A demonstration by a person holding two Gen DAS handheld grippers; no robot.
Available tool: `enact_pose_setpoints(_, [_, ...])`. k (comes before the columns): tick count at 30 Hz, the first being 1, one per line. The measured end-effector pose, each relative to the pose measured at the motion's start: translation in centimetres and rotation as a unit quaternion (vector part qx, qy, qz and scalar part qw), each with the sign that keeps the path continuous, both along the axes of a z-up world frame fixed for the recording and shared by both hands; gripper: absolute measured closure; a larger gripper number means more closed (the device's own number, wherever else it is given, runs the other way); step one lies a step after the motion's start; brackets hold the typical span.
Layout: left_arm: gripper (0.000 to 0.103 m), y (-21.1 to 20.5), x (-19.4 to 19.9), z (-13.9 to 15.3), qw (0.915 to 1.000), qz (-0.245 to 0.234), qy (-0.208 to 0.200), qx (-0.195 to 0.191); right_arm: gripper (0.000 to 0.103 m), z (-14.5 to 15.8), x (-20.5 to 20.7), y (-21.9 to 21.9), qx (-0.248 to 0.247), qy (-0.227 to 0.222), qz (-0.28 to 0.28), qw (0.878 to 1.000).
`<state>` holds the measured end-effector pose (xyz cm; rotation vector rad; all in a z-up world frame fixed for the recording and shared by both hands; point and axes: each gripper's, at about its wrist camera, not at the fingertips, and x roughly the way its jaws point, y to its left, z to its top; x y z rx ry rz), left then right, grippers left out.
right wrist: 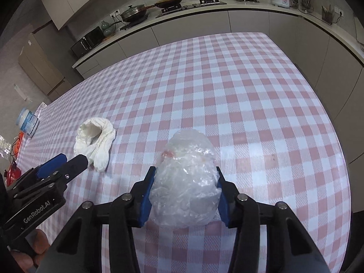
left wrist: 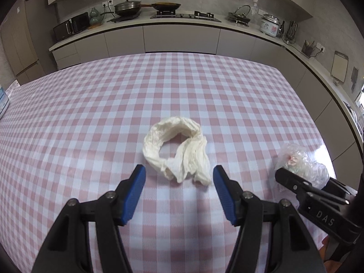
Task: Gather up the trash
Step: 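Grasp the clear plastic bag with the right tool while the left tool grasps the white tissue, then lift the tissue and plastic bag and carry them over the bin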
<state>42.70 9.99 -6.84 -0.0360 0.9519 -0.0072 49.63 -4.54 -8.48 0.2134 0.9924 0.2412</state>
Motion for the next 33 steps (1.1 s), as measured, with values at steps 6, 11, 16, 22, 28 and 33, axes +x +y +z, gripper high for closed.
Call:
enact_pose_setpoints(6, [0.036,-0.4,2.1,-0.7,1.0,0.002,0.001,0.005,0.053,0.6,2.1,0.7,0.001,-0.007,-0.002,1.0])
enact_pose_setpoints(11, [0.035,-0.6,3.2,-2.8,0.9997,-0.006,0.025,0.005,0.052,0.0,2.8,1.2,0.001,0.0,0.002,1.0])
enact_pose_setpoints(16, [0.074,-0.4,2.9,-2.9,0.9999,-0.009,0.006,0.002,0.053,0.0,2.8,1.5,-0.004,-0.006,0.007,1.0])
enact_pose_setpoints(22, [0.09,0.8,2.1,-2.5,0.9997,-0.008,0.0,-0.022,0.055,0.4,2.0,1.4,-0.002,-0.019,0.004,1.0])
enact_pose_setpoints(28, [0.09,0.4,-0.4,-0.3,0.9992,-0.021,-0.02,-0.029,0.055,1.9,0.1,0.7,0.006,-0.035,0.004,0.999])
enact_pose_setpoints(33, [0.09,0.0,-2.9,1.6,0.9984,-0.032,-0.033,-0.032,0.055,2.8,-1.9,0.3,0.01,-0.046,0.009,0.999])
